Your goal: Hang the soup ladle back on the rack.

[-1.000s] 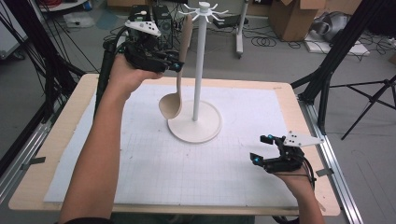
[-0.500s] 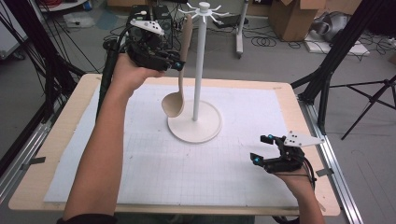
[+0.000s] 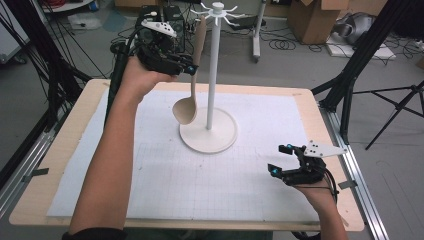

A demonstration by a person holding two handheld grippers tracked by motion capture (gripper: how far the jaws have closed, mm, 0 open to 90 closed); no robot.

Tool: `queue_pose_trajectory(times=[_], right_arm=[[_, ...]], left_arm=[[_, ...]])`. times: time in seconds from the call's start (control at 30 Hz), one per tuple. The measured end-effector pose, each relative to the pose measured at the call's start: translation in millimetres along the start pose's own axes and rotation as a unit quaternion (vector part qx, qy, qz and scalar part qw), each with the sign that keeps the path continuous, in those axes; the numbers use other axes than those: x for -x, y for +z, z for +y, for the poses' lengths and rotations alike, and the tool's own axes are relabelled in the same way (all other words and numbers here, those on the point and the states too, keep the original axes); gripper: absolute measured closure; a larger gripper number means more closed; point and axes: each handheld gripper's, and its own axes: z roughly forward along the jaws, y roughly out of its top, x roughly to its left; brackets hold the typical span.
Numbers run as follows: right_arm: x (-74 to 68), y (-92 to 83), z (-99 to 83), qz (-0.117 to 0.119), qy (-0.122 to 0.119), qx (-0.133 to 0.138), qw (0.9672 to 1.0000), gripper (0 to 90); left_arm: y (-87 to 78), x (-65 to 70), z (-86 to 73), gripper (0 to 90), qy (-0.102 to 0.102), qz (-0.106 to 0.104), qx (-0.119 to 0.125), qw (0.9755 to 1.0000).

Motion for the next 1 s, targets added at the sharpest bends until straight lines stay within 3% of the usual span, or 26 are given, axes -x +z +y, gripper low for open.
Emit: queue_pose_trajectory(times=[0.23,0.4,0.7,1.0], right_arm=[[-0.2,0.3,0.4,0.0,-0.002,0.002,1.0,14.5],[0.2,0.1,0.3,0.0,-0.002,0.001,1.0,14.5],[-0.2,-1.8,1.4,0.0,0.0,0.006,1.0,14.5],[-1.1,2.3,2.8,0.001,-0.007,0.003,1.0,14.5]], left_arm=[[0.9,2.1,-1.3,53.4,0.011,0.016,-0.009,0.9998],[-3.0,2.5,-3.8,43.0,0.004,0.029,-0.002,0.9996],[-18.0,10.2,-11.3,33.1,0.014,0.014,0.008,0.9998],[-39.2,20.5,-34.2,28.6,0.022,-0.008,0.029,0.9993]])
